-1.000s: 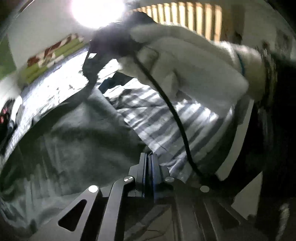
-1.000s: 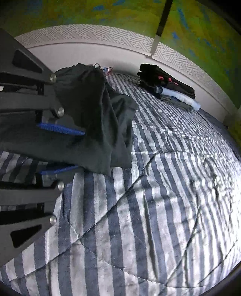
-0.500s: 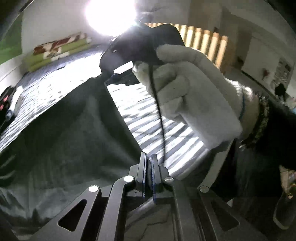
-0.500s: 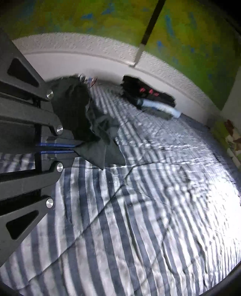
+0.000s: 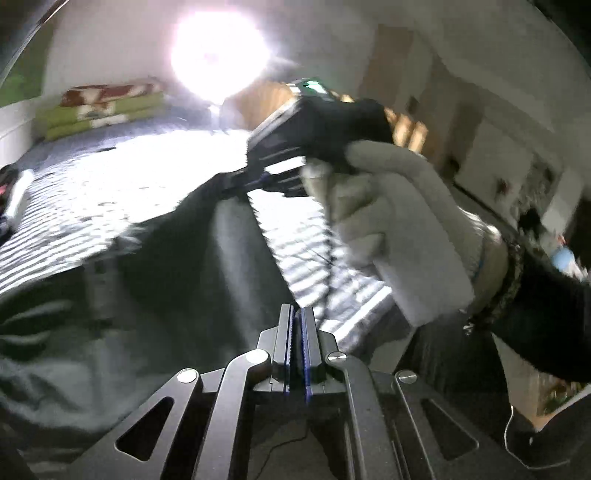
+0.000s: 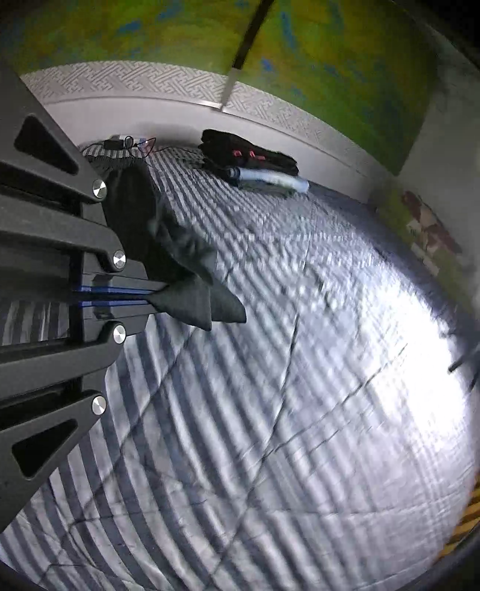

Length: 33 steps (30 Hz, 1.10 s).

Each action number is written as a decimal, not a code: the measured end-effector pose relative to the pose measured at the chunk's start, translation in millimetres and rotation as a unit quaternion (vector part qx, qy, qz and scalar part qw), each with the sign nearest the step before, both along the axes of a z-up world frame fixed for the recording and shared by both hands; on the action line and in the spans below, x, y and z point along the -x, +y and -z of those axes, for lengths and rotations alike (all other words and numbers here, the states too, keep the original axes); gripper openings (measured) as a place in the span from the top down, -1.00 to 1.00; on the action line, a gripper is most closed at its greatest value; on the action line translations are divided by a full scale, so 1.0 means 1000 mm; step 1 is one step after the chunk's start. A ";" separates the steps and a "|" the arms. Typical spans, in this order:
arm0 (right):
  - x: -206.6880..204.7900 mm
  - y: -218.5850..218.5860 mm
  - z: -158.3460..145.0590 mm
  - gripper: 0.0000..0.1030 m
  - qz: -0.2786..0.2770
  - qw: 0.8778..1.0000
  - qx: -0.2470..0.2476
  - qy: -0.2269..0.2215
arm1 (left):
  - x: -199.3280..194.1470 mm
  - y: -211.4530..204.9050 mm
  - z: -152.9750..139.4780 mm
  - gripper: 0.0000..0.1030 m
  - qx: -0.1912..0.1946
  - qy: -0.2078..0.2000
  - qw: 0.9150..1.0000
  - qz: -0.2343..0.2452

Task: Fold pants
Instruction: 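Lift the folded pants with the right tool while the left tool closes on fabric, then grasp the folded dark green pants with both tools and lift them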

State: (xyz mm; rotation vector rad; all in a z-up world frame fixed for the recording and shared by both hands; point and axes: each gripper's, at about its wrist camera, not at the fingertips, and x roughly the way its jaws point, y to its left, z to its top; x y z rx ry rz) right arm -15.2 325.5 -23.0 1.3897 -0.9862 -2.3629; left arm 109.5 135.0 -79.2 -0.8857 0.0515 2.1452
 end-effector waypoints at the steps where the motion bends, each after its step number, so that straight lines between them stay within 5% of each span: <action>1: 0.004 -0.012 -0.011 0.96 -0.004 1.000 -0.006 0.007 | 0.000 -0.014 -0.005 0.93 -0.005 0.005 1.000 -0.013; 6: 0.022 -0.095 -0.064 0.96 -0.059 0.996 -0.044 0.050 | -0.003 -0.103 -0.021 0.93 -0.028 0.020 0.995 -0.093; 11: 0.047 -0.204 -0.082 0.96 -0.129 0.986 -0.083 0.068 | -0.001 -0.195 -0.025 0.93 -0.032 0.023 0.984 -0.173; 21: 0.100 -0.394 -0.037 0.96 -0.221 0.960 -0.164 0.039 | 0.005 -0.336 0.013 0.93 -0.044 -0.018 0.956 -0.290; 33: 0.110 -0.466 0.017 0.95 -0.260 0.941 -0.214 0.022 | 0.020 -0.373 0.057 0.85 -0.022 -0.058 0.942 -0.330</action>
